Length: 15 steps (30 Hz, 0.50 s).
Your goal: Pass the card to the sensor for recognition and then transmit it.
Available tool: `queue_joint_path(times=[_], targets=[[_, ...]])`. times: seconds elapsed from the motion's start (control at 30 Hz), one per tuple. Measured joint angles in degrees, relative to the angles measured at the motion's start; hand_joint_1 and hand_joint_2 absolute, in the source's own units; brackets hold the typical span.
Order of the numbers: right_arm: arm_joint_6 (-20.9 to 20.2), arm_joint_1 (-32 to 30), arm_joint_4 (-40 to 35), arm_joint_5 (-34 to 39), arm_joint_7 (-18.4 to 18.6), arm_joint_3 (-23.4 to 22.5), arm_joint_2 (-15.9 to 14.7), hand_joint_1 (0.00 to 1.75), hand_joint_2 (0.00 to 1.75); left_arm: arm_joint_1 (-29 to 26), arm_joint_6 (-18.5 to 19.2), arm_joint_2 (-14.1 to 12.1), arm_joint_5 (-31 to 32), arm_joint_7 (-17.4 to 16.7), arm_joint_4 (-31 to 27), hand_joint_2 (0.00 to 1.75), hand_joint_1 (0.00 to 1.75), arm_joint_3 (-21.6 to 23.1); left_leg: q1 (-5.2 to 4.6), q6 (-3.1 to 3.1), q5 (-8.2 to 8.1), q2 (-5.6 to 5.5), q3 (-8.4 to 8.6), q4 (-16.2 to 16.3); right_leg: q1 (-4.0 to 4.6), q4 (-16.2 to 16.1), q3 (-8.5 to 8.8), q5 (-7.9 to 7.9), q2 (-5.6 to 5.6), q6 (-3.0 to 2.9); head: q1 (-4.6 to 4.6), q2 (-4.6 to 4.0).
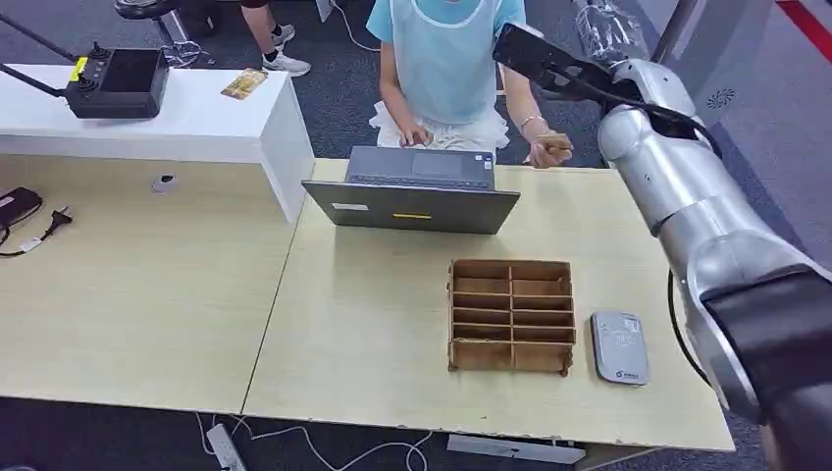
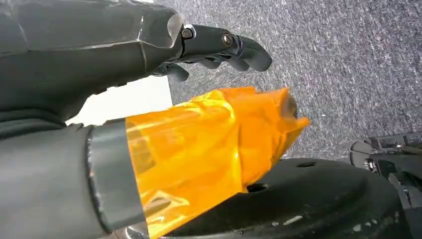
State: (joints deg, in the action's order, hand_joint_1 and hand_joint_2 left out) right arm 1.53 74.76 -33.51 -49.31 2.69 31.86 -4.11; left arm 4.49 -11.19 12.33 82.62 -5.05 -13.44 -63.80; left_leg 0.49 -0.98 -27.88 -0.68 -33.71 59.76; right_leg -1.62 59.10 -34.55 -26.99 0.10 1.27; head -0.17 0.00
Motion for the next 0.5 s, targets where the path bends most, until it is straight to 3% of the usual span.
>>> queue_joint_path(times=[0.23, 0.5], targets=[[0.22, -3.70, -6.06, 5.64, -2.45, -6.95, -0.90, 0.00, 1.75, -0.02, -0.15, 0.02, -0.59, 0.00, 0.00, 0.00, 0.00, 0.00, 0.00, 0.00, 0.00, -0.01, 0.00, 0.00, 0.00, 0.00, 0.00, 0.00, -0.01, 0.00, 0.02, 0.00], [-5.01, -9.80, -15.30, 17.51, -6.14, -14.67, -2.01, 0.00, 1.75, -0.07, -0.35, 0.02, -1.75, 0.02, 0.00, 0.00, 0.00, -0.02, 0.00, 0.00, 0.00, -0.01, 0.00, 0.00, 0.00, 0.00, 0.00, 0.00, -0.01, 0.00, 0.02, 0.00]])
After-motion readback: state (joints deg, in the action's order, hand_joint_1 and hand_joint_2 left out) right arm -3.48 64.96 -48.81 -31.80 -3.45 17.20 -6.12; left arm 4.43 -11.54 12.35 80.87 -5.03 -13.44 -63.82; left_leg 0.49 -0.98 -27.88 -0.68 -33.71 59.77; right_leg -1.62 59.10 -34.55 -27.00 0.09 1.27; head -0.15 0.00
